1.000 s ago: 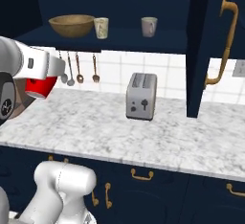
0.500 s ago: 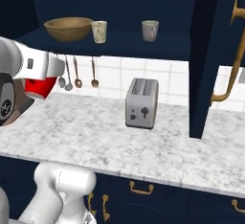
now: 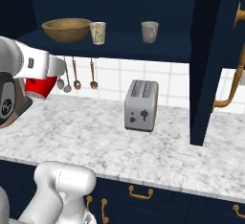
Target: Gather all objects into one cabinet and sort the glasses and bowls to opposite sides.
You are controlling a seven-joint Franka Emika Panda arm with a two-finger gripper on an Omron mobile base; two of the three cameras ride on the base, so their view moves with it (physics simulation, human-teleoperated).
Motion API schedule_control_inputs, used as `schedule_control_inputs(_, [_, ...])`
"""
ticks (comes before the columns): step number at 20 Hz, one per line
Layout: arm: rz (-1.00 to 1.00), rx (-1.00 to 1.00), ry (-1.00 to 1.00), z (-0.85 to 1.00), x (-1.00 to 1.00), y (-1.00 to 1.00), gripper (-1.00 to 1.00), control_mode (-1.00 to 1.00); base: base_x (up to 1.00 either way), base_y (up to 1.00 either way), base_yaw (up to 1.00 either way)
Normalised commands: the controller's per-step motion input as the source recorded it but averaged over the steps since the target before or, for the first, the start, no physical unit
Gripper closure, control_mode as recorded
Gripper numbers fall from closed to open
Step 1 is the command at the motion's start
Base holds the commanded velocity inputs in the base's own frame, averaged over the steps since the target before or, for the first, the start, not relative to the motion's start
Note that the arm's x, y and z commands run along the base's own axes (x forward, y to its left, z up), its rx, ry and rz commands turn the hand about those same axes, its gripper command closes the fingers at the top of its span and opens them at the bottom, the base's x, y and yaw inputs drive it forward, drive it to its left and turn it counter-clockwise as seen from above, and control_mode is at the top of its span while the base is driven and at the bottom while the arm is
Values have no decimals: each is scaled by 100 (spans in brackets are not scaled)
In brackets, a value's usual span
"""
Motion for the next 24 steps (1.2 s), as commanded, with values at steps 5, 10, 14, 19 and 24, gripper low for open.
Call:
schedule_control_inputs(5, [0, -1, -10, 20, -31, 4, 100, -100, -13, 2, 0])
schedule_control_inputs(10, [0, 0, -15, 45, -24, -3, 100, -100, 0, 0, 0])
schedule_control_inputs(14, [-9, 0, -13, 45, 41, -11, 100, -100, 0, 0, 0])
schedule_control_inputs(19, [-9, 1, -9, 28, 20, -4, 100, -100, 0, 0, 0])
schedule_control_inputs(24, [0, -5, -10, 6, 1, 0, 100, -100, 0, 0, 0])
